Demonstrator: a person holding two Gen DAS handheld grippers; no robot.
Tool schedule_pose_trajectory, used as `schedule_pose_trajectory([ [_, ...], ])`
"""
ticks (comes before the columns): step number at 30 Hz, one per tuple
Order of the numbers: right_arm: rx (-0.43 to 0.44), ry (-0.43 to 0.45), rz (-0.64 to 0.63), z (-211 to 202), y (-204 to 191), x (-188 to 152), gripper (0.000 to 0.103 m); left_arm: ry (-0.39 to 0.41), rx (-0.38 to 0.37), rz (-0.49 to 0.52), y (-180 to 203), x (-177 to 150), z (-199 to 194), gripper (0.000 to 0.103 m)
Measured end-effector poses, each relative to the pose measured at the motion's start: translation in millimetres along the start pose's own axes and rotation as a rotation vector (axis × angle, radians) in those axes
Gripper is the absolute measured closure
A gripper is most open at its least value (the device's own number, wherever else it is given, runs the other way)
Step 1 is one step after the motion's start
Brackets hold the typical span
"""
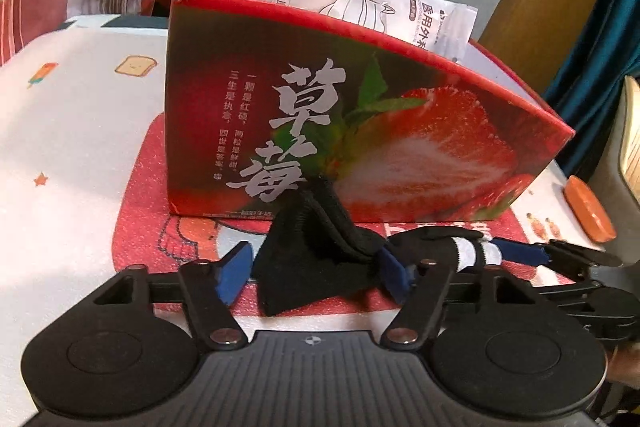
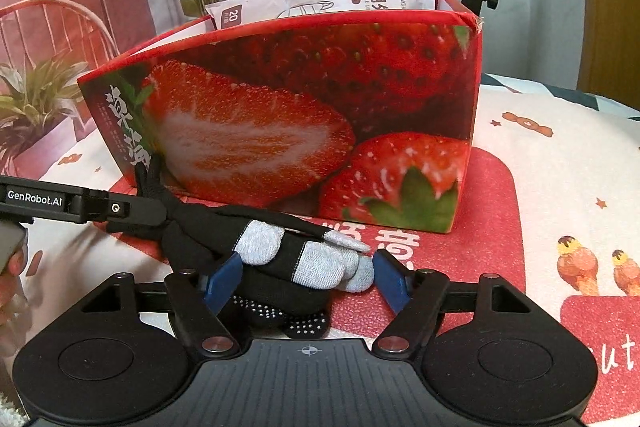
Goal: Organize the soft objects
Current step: 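Close both grippers on the black glove, then lift the black glove with both grippers and carry it over the box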
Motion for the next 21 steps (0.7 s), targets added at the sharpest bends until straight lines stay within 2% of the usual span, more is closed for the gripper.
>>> schedule_pose_trajectory([
  [3,0.001,0.001,0.001,0,0,0,0.034,0.007,0.004,0.008,1,-3,-2,0.038],
  [5,0.005,0.002,0.0,0,0,-1,0.043,0.006,0.021,0.016,2,-5,-3,0.052],
  [6,0.006,0.002,-0.001,0,0,-1,0.044,0.004,0.038,0.021,2,-6,-4,0.061],
  [10,0.014,0.001,-0.004,-1,-2,-1,0.055,-0.007,0.026,0.01,2,-10,-8,0.079],
  [13,0.028,-0.003,-0.006,-1,-2,0,0.063,-0.006,0.038,0.024,6,-12,-10,0.085],
  [19,0.042,-0.02,-0.008,-3,-3,3,0.085,-0.012,0.05,0.013,8,-13,-12,0.086],
  [21,0.051,-0.024,-0.011,-4,-4,4,0.089,-0.013,0.047,0.01,7,-14,-14,0.086],
])
Point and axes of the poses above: each gripper's, at about its wrist camera, not at the fingertips, and z roughly the way its jaws point, y to its right, x to its top, the point moved 2 cm from there along z, roughly the way its jaws point, and after that the axes turned 9 degrees about x, right-handed, at the moved point
